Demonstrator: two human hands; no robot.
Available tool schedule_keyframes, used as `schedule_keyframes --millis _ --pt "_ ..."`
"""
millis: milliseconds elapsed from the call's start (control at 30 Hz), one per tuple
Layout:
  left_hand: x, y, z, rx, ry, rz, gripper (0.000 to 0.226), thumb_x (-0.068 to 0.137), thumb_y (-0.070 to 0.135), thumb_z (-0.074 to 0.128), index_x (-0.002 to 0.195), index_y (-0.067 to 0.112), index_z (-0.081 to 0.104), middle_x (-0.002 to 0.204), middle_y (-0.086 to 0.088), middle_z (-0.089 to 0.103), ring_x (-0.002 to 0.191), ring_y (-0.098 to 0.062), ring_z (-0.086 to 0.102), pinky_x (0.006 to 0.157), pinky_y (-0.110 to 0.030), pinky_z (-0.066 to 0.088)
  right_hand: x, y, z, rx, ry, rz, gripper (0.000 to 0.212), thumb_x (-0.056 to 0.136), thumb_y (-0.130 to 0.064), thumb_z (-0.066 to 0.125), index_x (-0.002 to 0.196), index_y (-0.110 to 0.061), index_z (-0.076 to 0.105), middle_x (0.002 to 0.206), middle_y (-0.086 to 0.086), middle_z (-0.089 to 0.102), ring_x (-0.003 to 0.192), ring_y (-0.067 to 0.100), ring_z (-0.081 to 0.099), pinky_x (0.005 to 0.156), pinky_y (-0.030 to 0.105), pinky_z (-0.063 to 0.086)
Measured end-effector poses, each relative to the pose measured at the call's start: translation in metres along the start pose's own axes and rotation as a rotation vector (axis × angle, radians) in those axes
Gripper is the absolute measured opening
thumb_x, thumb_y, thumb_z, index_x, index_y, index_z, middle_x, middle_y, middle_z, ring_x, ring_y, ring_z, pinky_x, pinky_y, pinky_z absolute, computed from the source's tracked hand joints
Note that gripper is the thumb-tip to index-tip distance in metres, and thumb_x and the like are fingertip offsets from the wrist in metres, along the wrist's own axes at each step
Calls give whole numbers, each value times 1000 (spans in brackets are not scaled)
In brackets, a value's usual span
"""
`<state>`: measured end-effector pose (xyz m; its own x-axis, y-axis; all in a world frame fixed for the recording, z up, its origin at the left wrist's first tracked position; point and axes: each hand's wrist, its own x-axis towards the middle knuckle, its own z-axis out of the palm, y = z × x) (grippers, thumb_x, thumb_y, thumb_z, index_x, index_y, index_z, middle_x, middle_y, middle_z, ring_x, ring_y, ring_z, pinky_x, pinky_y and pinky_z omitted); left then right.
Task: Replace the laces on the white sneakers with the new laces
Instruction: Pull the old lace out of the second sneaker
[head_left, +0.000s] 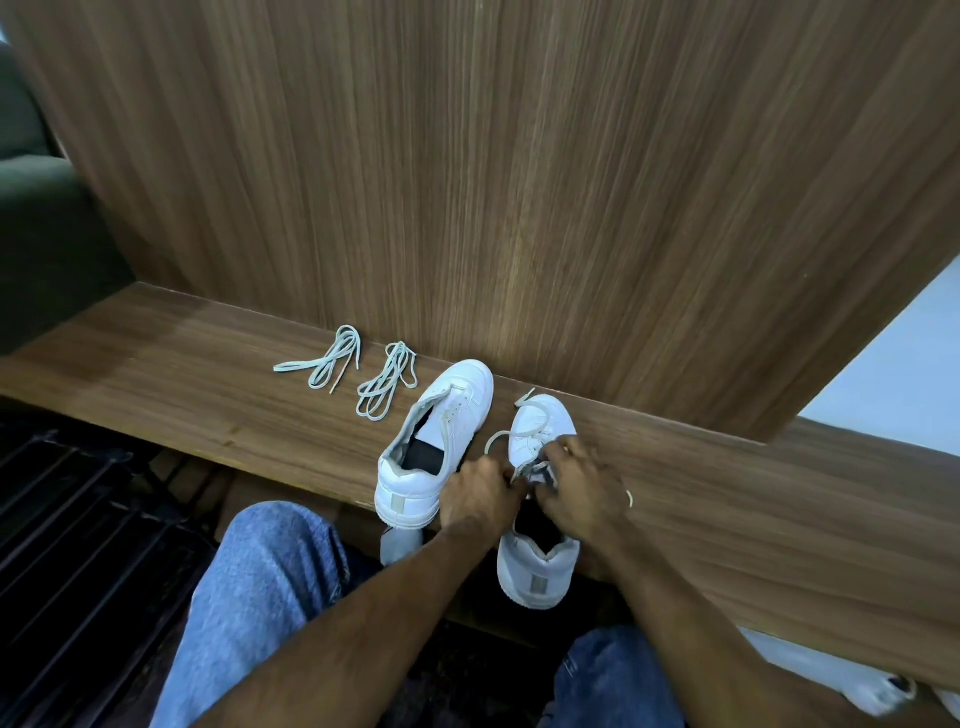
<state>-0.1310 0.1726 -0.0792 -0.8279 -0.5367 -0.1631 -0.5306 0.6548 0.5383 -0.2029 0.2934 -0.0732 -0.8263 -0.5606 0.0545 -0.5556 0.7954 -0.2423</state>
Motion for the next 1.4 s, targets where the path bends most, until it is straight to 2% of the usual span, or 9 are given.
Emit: schedule_keyframes --millis 167,333,533,633,700,967,1100,1200,1400 --pt "-1 0 0 -30 12 2 40 87 50 56 95 13 66 102 -13 67 99 -34 62 79 -38 50 3 -6 4 -16 62 -24 14 92 -28 49 101 -20 57 111 1 55 109 22 51 82 34 43" --pt "-1 -1 1 -31 31 -1 40 85 51 56 99 16 69 102 -11 69 97 -32 64 81 -37 53 9 8 -26 646 319 226 23 84 -13 65 68 -28 59 92 1 63 86 17 58 75 30 43" --pt "-1 0 -1 -33 32 12 39 85 50 57 96 15 69 100 -11 69 95 -32 64 79 -37 52 17 34 -69 932 653 290 17 85 -2 64 73 -15 61 69 -4 58 67 1 50 72 28 41" --pt "-1 0 0 -36 27 7 40 85 51 56 94 14 69 98 -10 69 94 -32 64 78 -36 51 15 43 -62 666 472 324 8 84 -12 66 86 -19 68 97 8 63 88 21 61 87 37 49" --pt "-2 1 0 -34 26 6 40 85 52 55 91 14 68 97 -11 69 92 -32 64 77 -36 51 5 40 -48 426 316 297 21 84 -22 66 105 -17 67 111 8 57 101 29 59 89 36 47" --pt "-2 2 -1 -69 19 -11 37 83 47 57 86 12 66 94 -12 69 90 -33 63 76 -37 51 -23 -1 4 290 62 269 35 84 -43 62 115 -26 61 109 0 68 100 26 63 82 36 51" --pt "-4 -1 -3 -208 18 -60 33 81 41 59 64 13 55 81 -13 65 84 -36 61 68 -33 47 -18 3 6 479 168 429 12 88 -24 57 89 -23 69 89 4 72 89 29 65 75 34 48" --pt "-4 -9 -3 -400 17 -176 27 77 38 59 60 16 56 78 -13 64 83 -34 61 70 -31 49 -17 15 9 882 201 622 21 82 -12 63 64 -22 67 74 0 71 76 21 63 82 41 51" --pt "-8 -11 -3 -482 21 -180 19 79 33 60 70 17 62 84 -11 68 86 -33 63 74 -34 51 -16 24 16 1093 183 677 21 79 -6 67 61 -17 69 72 1 70 72 17 59 82 42 51"
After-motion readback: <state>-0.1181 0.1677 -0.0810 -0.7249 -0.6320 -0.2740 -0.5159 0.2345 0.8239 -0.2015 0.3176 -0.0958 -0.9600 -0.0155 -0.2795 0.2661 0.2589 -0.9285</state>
